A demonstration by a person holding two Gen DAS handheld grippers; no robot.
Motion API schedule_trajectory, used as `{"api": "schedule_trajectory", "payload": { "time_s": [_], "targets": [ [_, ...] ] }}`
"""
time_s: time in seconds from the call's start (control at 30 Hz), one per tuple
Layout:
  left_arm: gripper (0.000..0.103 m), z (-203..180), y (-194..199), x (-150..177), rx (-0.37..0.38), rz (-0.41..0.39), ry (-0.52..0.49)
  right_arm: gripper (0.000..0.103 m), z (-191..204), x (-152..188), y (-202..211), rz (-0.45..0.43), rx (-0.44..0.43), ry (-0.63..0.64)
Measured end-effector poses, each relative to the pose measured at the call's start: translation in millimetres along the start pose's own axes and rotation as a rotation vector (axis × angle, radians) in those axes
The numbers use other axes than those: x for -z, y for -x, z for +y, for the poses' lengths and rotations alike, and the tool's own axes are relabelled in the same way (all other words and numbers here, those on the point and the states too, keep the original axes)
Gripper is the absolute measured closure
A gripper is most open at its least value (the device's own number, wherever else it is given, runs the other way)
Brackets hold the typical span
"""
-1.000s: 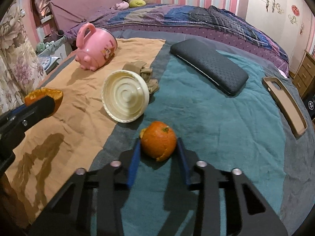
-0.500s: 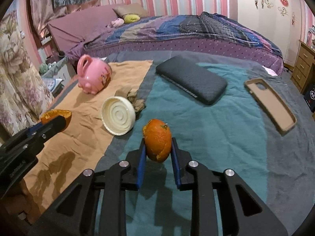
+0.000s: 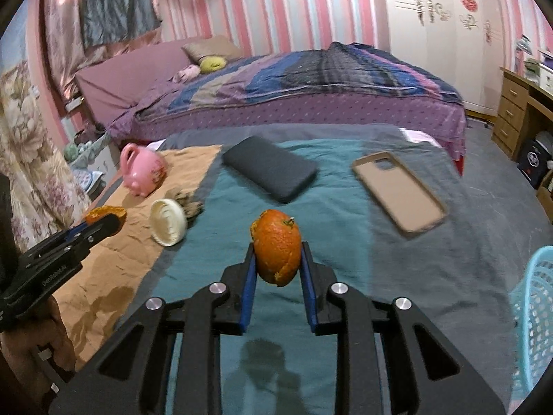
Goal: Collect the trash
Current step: 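Carry the peel in the left tool while the right tool carries the orange to the basket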
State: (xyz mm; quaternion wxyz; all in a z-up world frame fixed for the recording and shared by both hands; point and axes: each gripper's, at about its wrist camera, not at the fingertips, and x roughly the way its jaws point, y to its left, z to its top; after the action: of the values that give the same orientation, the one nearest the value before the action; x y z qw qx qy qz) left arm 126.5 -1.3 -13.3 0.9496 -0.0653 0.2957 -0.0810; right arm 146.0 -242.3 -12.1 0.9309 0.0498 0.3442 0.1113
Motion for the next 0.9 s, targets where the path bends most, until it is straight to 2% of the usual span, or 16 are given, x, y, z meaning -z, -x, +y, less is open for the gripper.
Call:
{"api": "schedule_trajectory", "payload": {
  "time_s": [0.17,0.43,0.73,0.9],
  "targets": [
    [0.078,-10,2,-1,0.020,-0.009,0.015,0.080,-38,1,25,-0.039,0.016,-0.048],
    [0.078,-56,8,0,0.088,-0.030,-0.010,0.080,-93,10,62,-0.082,0.070,-0.105],
    [0.078,-129,12,2,0.212,-0.018,-0.067,0.080,-151,23,96,-0.120,0.181,-0.149],
    [0.078,-192,6,11,0.291,0.005,-0.129,0.080,-191,35,116,-0.138,0.233,-0.200]
  ]
}}
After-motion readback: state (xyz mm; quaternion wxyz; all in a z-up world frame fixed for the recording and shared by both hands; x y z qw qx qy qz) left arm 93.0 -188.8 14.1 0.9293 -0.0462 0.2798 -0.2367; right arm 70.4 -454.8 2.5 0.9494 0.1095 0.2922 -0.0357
